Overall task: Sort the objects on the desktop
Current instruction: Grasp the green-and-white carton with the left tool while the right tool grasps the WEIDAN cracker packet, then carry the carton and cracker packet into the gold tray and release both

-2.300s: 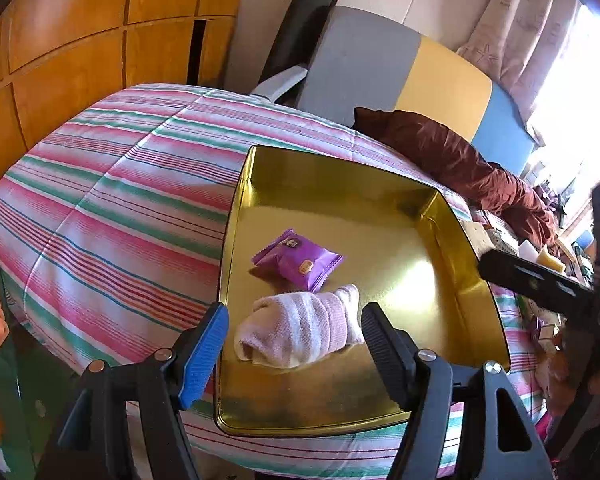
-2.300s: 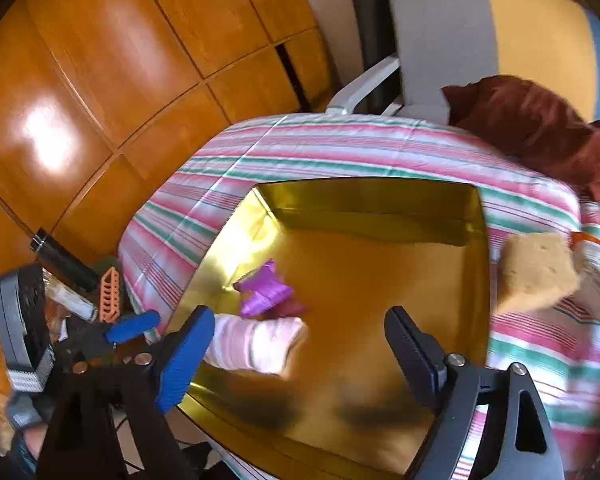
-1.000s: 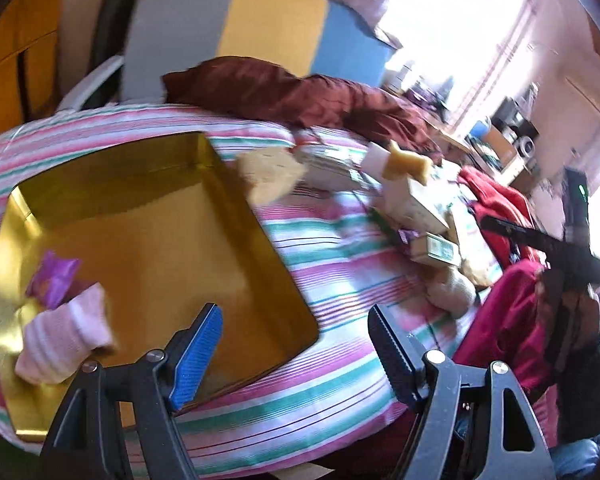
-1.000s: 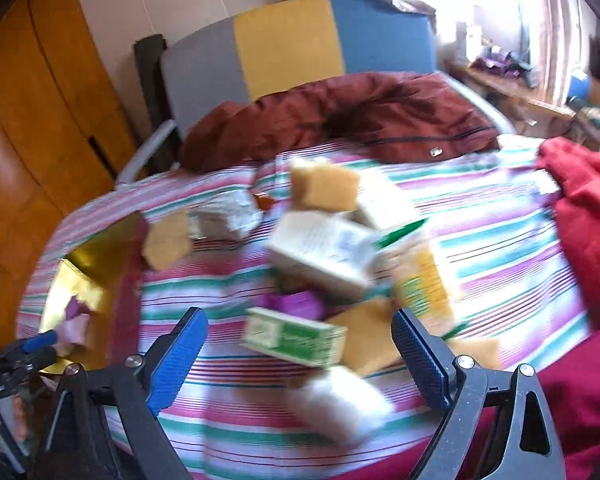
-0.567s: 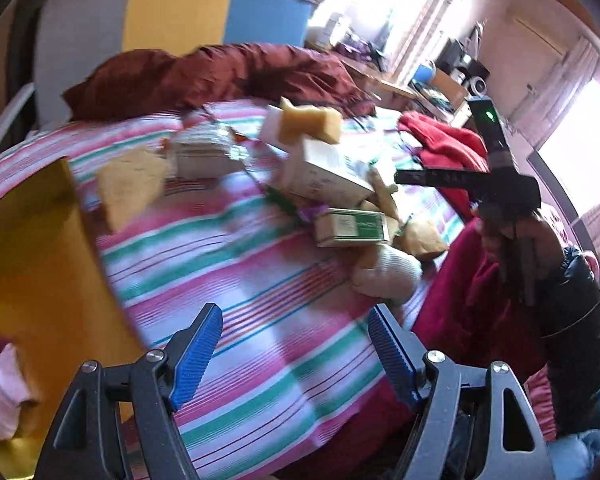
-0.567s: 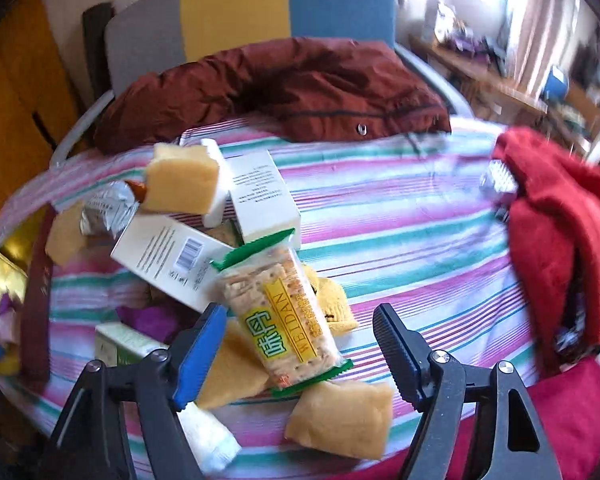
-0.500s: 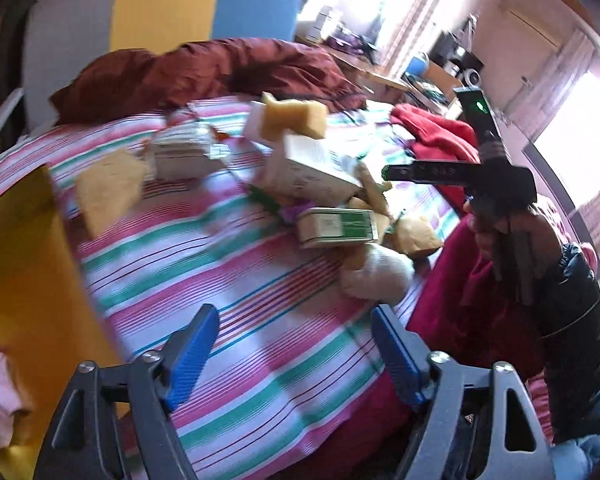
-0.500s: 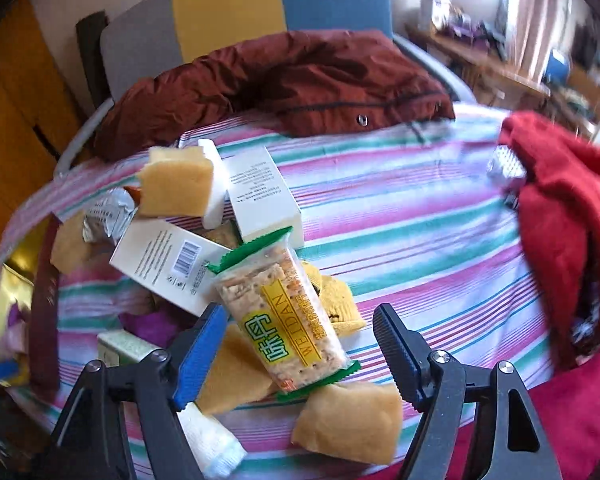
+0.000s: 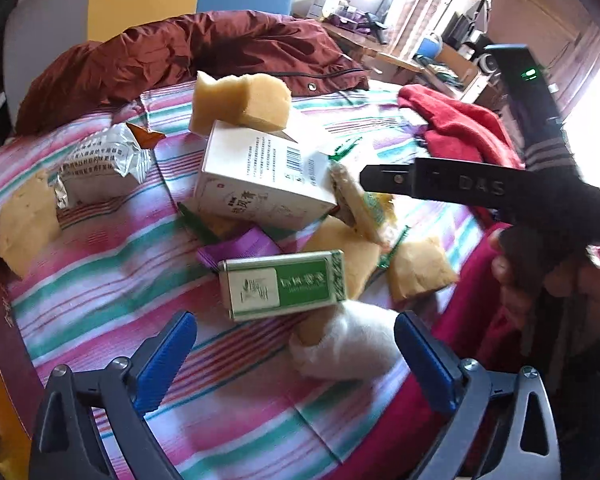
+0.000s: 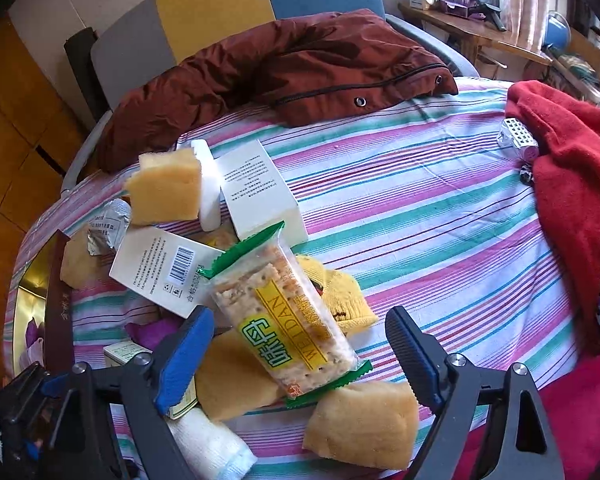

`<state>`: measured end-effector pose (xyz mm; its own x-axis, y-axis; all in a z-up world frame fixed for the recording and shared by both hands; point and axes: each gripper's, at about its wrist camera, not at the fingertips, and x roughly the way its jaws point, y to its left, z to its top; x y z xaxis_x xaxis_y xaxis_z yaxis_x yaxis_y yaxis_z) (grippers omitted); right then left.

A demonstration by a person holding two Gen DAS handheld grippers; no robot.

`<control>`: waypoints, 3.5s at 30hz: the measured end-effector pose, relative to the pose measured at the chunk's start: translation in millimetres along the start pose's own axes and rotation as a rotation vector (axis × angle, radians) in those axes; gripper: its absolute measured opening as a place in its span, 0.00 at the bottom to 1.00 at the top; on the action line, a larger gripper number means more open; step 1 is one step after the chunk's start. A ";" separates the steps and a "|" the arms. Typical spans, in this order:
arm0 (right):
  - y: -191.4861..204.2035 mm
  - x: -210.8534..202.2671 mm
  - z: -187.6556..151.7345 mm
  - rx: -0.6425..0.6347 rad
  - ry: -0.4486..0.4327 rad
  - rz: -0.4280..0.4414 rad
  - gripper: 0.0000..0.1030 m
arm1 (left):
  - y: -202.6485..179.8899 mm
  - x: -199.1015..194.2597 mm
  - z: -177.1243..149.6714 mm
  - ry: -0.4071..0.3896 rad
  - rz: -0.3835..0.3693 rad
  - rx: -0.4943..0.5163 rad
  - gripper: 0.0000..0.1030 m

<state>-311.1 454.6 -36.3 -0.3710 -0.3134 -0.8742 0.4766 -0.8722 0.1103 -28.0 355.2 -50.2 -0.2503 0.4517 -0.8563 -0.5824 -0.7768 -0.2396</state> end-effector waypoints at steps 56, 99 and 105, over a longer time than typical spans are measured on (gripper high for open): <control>19.1 -29.2 3.2 -0.121 -0.192 -0.004 0.50 | 140.5 -117.8 -53.8 -0.281 0.165 -0.276 0.75; 428.3 60.0 -62.0 -0.455 0.188 0.550 0.55 | 388.8 -208.7 -127.1 -0.387 0.409 -0.709 0.88; 424.8 54.3 -67.6 -0.447 0.175 0.569 0.62 | 355.9 -220.4 -150.4 -0.435 0.481 -0.685 0.87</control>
<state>-74.9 92.5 -68.9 0.1449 -0.5738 -0.8061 0.8499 -0.3449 0.3983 -63.8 -86.8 -15.6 -0.6932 0.0320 -0.7200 0.2054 -0.9488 -0.2399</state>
